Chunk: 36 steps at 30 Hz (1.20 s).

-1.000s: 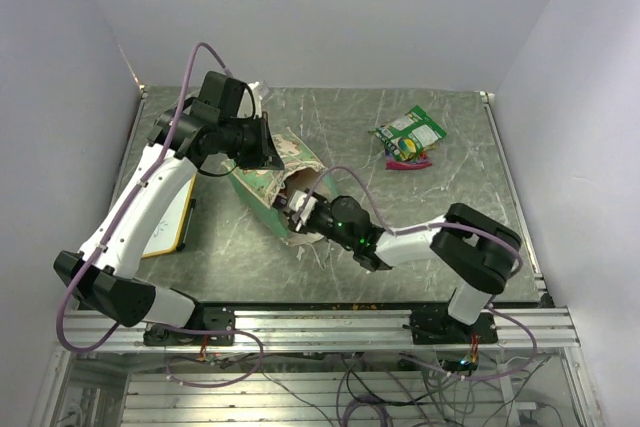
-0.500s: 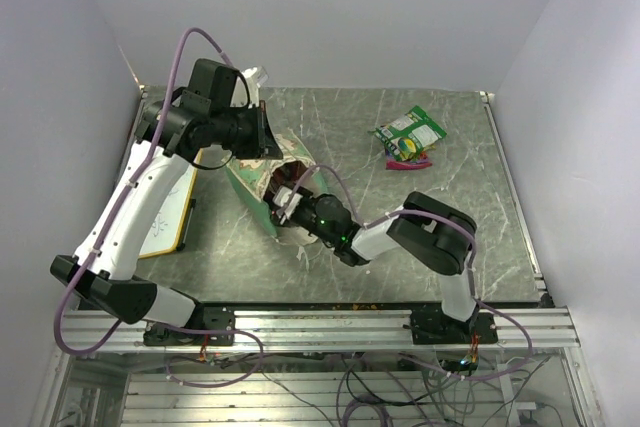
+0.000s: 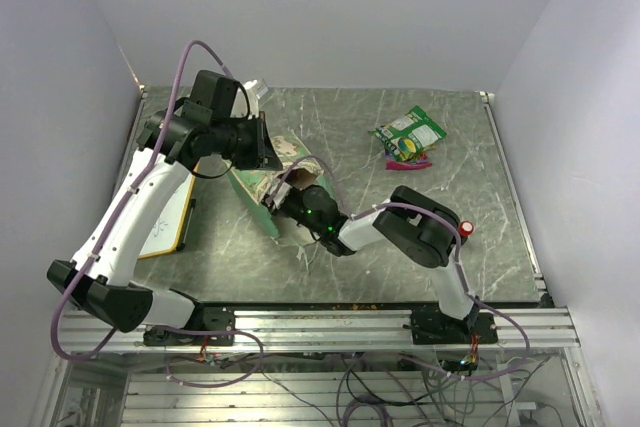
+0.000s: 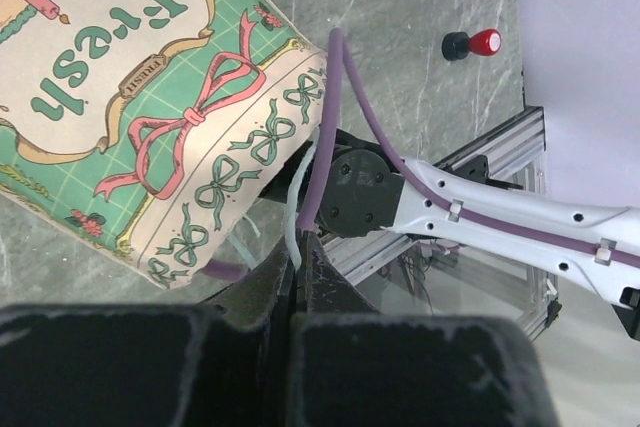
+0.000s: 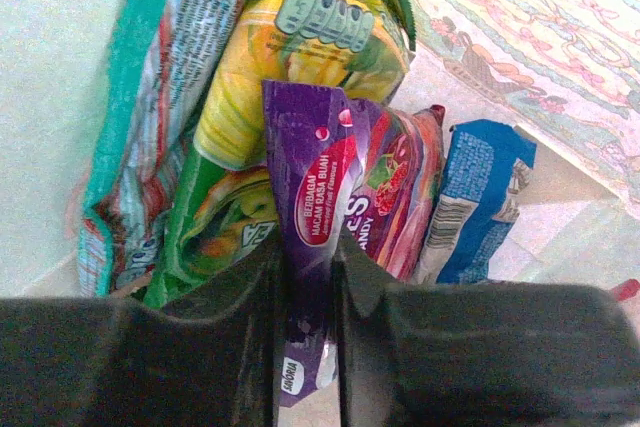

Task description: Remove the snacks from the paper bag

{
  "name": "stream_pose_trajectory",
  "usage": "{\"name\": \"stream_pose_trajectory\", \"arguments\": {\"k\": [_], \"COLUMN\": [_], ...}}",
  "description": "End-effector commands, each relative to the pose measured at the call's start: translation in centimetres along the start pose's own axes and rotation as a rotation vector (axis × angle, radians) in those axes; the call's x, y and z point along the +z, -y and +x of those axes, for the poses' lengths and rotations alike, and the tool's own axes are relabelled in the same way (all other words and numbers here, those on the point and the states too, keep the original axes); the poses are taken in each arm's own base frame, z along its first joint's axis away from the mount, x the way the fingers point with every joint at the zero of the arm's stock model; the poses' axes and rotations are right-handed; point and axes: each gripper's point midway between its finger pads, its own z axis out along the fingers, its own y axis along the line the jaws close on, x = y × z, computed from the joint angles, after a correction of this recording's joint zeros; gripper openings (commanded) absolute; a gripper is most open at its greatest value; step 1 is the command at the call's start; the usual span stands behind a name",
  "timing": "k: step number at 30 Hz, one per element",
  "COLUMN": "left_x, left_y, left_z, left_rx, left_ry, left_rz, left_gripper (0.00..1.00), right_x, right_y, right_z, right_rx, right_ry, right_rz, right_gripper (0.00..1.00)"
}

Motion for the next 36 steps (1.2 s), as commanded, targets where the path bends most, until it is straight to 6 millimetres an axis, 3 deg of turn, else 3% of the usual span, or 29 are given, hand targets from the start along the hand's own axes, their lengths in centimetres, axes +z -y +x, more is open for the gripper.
{"name": "stream_pose_trajectory", "arguments": {"k": [1, 5, 8, 13, 21, 26, 36], "left_x": [-0.9, -0.8, -1.1, -1.6, -1.9, -1.6, -1.1], "left_y": [-0.1, 0.0, 0.0, 0.0, 0.1, -0.2, -0.9], "left_z": [-1.0, -1.8, -2.3, -2.8, -3.1, -3.6, -4.1], "left_rx": [0.005, -0.008, -0.012, -0.030, -0.053, -0.063, -0.134], "left_ry": [0.055, 0.078, 0.097, 0.118, 0.127, 0.134, 0.158], "left_rz": [-0.026, -0.021, -0.027, -0.018, 0.020, 0.022, -0.004], "left_gripper": [0.07, 0.07, 0.07, 0.07, 0.07, 0.07, 0.07], "right_x": [-0.8, -2.8, -4.4, -6.4, -7.8, -8.9, -14.4], "right_y": [1.0, 0.0, -0.7, -1.0, -1.2, 0.1, 1.6], "right_z": [-0.9, -2.1, -2.0, -2.8, -4.9, -8.1, -13.6], "right_rx": [0.025, 0.064, 0.088, 0.131, 0.208, 0.252, 0.387], "right_ry": [-0.001, 0.015, -0.002, 0.004, 0.030, 0.046, -0.083], "right_rz": [-0.004, -0.086, -0.130, -0.156, -0.197, -0.199, -0.279], "right_gripper": [0.15, 0.06, 0.02, 0.01, 0.00, 0.00, 0.00]}}
